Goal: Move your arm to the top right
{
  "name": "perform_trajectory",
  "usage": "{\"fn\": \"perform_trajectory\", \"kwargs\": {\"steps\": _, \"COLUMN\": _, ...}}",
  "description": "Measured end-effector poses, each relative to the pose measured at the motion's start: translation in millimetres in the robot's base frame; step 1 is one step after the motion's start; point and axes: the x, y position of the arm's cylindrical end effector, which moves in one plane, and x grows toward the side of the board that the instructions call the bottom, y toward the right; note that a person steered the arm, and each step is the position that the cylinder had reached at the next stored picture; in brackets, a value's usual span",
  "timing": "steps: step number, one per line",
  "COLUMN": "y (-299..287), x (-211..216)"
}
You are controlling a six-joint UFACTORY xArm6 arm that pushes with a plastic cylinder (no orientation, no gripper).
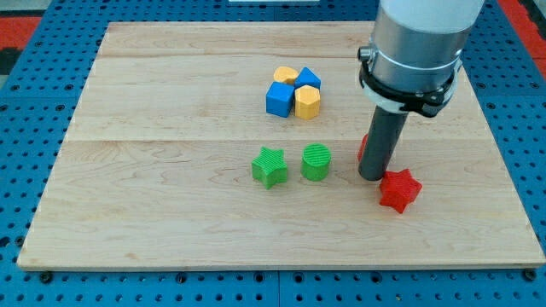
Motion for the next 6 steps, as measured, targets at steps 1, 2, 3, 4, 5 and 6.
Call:
{"fn": "perform_trajectory", "kwargs": {"steps": 1, "y": 18, "x": 14}}
{"fn": "perform_trajectory", "kwargs": {"steps": 2, "y": 19, "x": 32}}
{"fn": "perform_trajectory", "kwargs": {"steps": 3, "y": -23, "x": 24}}
{"fn": "perform_trajectory", "kwargs": {"steps": 4, "y": -88, "x": 32}}
{"fn": "perform_trajectory", "kwargs": {"steps": 5, "y": -99, "x": -7}}
{"fn": "perform_trajectory", "kwargs": {"steps": 6, "y": -68, "x": -24}}
